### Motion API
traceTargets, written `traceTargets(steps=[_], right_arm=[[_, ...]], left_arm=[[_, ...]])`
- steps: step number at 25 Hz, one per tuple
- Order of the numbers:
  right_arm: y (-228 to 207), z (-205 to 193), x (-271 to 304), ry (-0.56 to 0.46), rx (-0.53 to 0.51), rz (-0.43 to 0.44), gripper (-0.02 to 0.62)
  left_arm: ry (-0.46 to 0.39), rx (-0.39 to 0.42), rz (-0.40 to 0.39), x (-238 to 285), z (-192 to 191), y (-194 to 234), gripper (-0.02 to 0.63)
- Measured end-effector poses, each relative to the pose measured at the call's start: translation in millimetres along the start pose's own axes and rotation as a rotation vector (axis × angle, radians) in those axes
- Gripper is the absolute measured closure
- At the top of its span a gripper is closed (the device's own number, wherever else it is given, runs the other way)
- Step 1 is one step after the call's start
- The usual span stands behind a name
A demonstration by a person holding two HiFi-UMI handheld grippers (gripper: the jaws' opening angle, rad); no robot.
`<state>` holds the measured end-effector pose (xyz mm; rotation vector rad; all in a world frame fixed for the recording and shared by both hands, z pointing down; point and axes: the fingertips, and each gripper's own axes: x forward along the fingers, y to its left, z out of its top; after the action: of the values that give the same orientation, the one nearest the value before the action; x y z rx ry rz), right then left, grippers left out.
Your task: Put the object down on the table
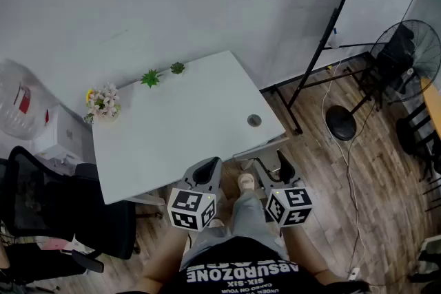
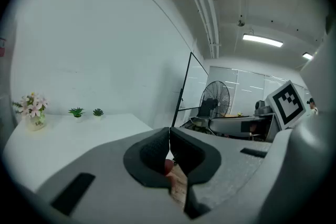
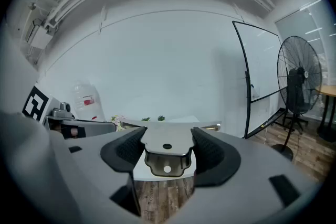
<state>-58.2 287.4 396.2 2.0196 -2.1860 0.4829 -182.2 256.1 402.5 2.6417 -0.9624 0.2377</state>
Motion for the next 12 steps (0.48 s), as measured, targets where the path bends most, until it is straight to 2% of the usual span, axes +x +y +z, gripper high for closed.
traceTargets(steps=[12], right_arm=[[-10,10,39,0.009,0.015,0.022,0.311]], left_arm=[[0.010,-0.014,0.028,25,5,19,0.607]])
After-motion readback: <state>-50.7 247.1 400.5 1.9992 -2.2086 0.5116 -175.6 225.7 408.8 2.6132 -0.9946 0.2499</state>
